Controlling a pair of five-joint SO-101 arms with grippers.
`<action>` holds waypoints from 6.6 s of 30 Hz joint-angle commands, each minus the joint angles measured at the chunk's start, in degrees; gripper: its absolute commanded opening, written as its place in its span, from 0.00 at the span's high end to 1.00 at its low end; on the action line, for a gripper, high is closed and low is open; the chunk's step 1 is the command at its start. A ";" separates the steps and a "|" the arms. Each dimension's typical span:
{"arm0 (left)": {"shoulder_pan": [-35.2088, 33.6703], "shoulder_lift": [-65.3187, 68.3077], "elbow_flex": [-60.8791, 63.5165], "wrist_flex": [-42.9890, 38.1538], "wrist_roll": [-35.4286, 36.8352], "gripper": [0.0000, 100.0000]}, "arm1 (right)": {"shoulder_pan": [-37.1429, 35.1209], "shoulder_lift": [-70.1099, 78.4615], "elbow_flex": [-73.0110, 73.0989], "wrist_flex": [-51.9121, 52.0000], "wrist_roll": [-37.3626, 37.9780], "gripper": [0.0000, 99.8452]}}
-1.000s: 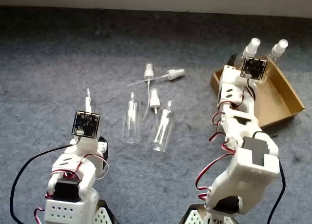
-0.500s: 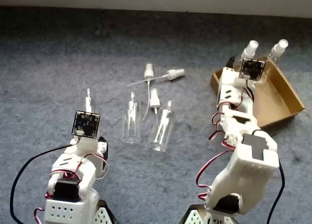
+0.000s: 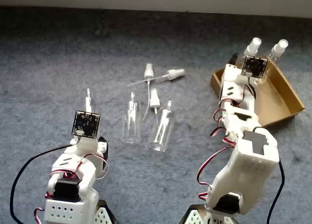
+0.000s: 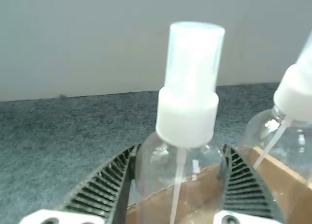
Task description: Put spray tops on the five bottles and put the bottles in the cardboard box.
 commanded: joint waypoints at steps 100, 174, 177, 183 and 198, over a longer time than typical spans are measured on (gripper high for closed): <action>2.07 -0.48 3.56 -5.10 -0.62 1.00 | -2.15 -9.98 7.96 9.10 0.62 0.74; 1.98 -0.48 4.44 -5.54 -0.62 1.00 | -6.99 -8.04 -53.67 116.62 14.07 0.74; 1.98 -0.48 4.44 -5.45 -0.62 1.00 | -6.64 -2.95 -58.68 117.76 15.38 0.74; 1.98 -0.48 4.44 -5.36 -0.62 1.00 | -3.91 5.23 -70.11 122.24 14.95 0.74; 1.98 -0.48 4.44 -5.36 -0.62 1.00 | -2.86 19.30 -83.12 126.37 15.12 0.74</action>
